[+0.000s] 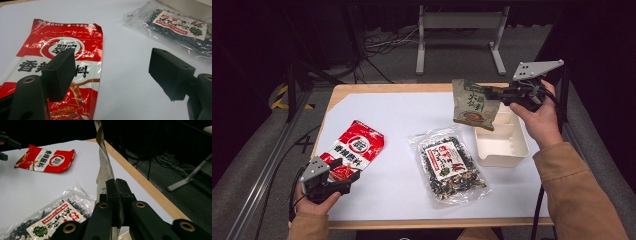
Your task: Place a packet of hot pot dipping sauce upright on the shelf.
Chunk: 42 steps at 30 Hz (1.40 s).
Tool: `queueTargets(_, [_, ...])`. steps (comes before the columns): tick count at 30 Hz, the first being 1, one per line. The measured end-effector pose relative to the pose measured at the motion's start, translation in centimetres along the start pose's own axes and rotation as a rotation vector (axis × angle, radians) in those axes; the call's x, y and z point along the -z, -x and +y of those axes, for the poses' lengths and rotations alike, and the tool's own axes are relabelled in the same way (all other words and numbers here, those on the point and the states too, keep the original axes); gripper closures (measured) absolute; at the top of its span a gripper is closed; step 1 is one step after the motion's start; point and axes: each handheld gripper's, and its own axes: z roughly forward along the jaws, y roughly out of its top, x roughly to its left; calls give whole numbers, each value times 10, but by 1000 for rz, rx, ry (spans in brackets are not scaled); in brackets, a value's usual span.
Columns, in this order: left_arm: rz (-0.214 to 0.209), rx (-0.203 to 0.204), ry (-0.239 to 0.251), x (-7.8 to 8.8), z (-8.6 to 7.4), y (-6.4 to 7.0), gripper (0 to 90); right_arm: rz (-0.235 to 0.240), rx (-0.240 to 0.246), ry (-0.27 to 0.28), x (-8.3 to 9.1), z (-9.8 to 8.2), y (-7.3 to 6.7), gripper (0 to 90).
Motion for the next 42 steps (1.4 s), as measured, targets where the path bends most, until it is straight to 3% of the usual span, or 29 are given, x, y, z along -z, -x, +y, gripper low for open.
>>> queueTargets(9, [-2,-5,-3,-1,1,0,224,-30,0,35,7,-10,19,891])
queueTargets(15, [-3,-1,-3,-1,1,1,224,-63,20,27,10,-14,33,890])
queueTargets(22, [1,-7,-1,-2,0,1,224,-87,2,41,11,-21,54,888])
queueTargets(33, [17,-12,-6,5,-7,8,224,-130,37,20,12,-28,80,889])
queueTargets(42, [40,0,-18,10,-13,8,224,-132,45,-8,5,-34,94,889])
